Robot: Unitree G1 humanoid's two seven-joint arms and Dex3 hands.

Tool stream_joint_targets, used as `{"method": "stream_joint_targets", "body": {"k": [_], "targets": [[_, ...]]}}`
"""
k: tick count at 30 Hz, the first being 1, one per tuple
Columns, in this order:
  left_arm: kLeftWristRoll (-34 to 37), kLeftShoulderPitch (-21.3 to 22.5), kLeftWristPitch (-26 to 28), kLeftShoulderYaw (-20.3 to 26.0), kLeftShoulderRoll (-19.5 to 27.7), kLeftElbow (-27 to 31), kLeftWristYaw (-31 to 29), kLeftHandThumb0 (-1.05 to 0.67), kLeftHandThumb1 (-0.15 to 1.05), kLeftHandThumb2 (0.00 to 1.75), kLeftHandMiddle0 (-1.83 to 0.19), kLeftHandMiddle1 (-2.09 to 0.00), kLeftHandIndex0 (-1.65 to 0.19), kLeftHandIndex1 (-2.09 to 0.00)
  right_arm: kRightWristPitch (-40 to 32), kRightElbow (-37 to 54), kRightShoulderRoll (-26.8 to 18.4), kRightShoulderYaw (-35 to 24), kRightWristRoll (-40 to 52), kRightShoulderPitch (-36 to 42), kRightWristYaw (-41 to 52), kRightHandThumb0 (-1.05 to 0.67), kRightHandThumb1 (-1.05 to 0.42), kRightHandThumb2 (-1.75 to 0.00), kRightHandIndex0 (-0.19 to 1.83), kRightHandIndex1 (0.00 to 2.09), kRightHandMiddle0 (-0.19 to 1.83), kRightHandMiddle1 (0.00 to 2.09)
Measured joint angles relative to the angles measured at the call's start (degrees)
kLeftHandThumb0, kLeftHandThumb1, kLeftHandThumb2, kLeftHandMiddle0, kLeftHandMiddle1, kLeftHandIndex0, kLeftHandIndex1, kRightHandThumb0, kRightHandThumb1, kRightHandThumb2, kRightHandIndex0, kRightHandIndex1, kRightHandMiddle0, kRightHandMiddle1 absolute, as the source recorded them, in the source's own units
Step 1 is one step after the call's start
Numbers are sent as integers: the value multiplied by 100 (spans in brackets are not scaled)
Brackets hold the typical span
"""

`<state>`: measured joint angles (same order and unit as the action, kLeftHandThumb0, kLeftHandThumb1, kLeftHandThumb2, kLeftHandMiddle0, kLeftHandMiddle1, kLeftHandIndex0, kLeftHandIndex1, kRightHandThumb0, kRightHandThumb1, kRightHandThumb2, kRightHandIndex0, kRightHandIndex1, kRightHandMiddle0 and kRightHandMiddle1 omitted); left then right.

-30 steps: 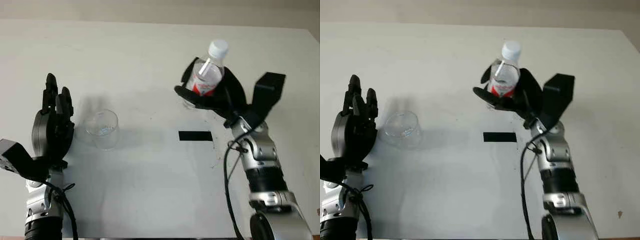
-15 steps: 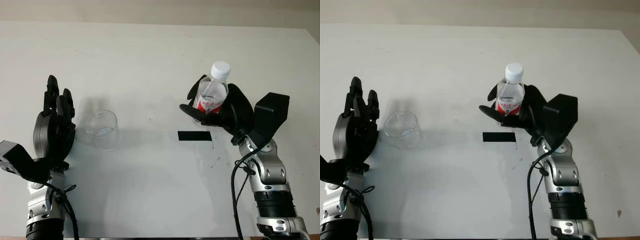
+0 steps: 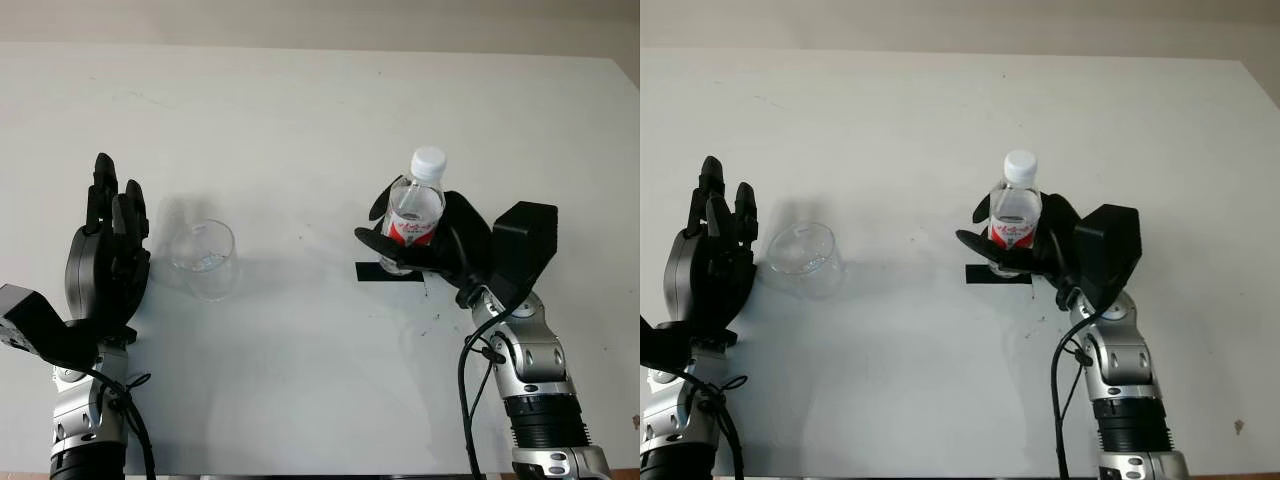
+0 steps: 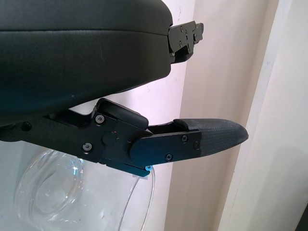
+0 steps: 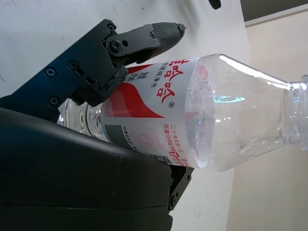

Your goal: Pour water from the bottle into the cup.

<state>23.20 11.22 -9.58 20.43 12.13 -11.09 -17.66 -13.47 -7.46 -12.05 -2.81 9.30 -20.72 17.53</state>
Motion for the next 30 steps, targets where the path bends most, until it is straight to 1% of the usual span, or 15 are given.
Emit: {"method": "stream_joint_targets", "body": {"k": [10,14,15,16,17,18,19,21,24,25,26,27,28,29,30], "targets": [[23,-54,13,-4,-7,50,6,-78,105,54,19,-4,19,-1,-127,-3,75,14,38,0,1,-49,-105,-46,121,209,87,209],[23,-62,15,-4,-7,50,6,-77,105,54,19,-3,19,0,-147,-4,77,39,33,2,88,-51,-105,-46,112,209,76,209],[29,-62,15,-4,-8,50,2,-78,105,53,19,-3,19,0,-74,-22,78,52,25,16,124,-51,-105,-43,92,209,56,209],[38,-62,14,-3,-8,50,-1,-78,105,53,19,-4,19,0,35,-50,84,60,30,45,171,-51,-105,-40,77,209,41,209],[50,-62,14,-2,-8,50,-3,-78,105,52,19,-4,19,-1,138,-81,96,61,41,72,219,-51,-105,-39,70,209,33,209],[56,-62,13,-2,-8,50,-3,-78,105,52,19,-4,19,-1,258,-136,99,64,40,85,263,-55,-105,-34,42,208,14,209],[56,-63,13,-2,-8,50,-3,-78,105,52,19,-4,19,-1,362,-171,100,72,34,104,300,-57,-105,-29,25,206,2,207],[37,-64,13,-3,-7,50,-2,-78,105,53,19,-5,19,-1,544,-231,100,112,5,146,362,-59,-105,-24,10,197,-8,199],[24,-65,14,-4,-7,50,-3,-79,105,53,19,-5,19,-1,873,-405,102,155,-14,236,481,-59,-105,-15,4,147,-5,151],[23,-67,15,-2,-4,51,-2,-79,105,53,19,-5,19,-1,1034,-469,99,167,-53,257,507,-62,-105,-12,3,116,-1,119],[22,-68,17,-1,-3,51,-2,-79,105,53,19,-5,19,-1,1185,-527,97,179,-101,274,519,-63,-105,-11,5,103,2,104],[22,-71,19,0,-3,50,-1,-79,105,53,19,-5,19,-2,1291,-567,94,195,-153,280,522,-63,-105,-10,5,96,4,96],[21,-73,20,-1,-3,51,-1,-79,105,53,19,-5,19,-2,1418,-618,85,212,-218,285,522,-67,-105,-9,7,69,5,73],[20,-77,20,0,-2,51,-2,-79,105,54,19,-5,19,-2,1522,-651,75,223,-271,295,521,-69,-105,-8,11,52,9,58],[20,-79,20,0,2,51,-2,-79,105,54,18,-5,19,-2,1639,-693,64,235,-321,309,522,-69,-105,-7,13,41,10,48]]}}
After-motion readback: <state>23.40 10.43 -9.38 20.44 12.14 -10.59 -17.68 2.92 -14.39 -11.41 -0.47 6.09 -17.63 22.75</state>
